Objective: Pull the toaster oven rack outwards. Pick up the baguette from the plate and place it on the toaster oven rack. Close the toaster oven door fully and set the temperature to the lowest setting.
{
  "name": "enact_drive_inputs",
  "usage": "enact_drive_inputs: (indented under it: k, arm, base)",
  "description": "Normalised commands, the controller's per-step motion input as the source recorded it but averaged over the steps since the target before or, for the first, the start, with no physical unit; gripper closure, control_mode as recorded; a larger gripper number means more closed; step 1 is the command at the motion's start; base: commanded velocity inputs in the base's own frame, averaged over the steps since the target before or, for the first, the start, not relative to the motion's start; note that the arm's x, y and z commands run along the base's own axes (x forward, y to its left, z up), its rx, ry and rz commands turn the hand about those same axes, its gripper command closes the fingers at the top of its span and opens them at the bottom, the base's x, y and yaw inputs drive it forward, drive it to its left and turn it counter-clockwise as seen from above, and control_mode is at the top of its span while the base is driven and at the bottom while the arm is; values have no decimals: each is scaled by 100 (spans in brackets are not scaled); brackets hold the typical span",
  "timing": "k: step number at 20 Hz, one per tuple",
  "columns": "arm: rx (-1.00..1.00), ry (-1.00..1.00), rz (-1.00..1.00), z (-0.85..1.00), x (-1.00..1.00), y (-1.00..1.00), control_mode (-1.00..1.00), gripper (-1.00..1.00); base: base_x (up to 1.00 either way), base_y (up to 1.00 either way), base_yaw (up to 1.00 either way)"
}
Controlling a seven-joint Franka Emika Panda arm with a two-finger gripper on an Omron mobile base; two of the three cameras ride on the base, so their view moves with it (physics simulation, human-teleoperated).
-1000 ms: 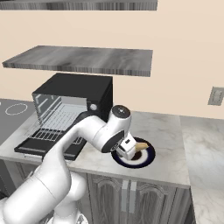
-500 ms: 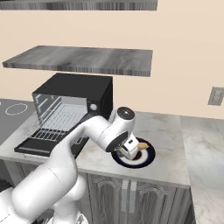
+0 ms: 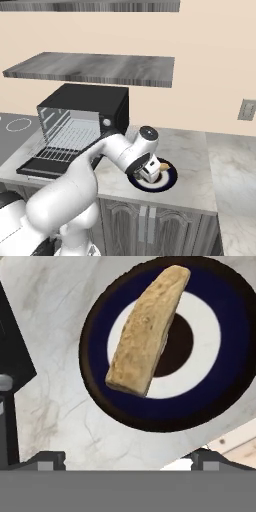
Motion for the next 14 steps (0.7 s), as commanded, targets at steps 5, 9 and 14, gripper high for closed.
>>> enact_drive_inputs:
  k: [5,9,14]
  arm:
    - [4,0,1,-23,20,-15,-100,-100]
    - [3,0,1,-24,20,-13,-100,-100]
    - [3,0,1,-24,18,-11,-100,-100]
  base:
    - [0,0,0]
    - [0,0,0]
    - [0,0,0]
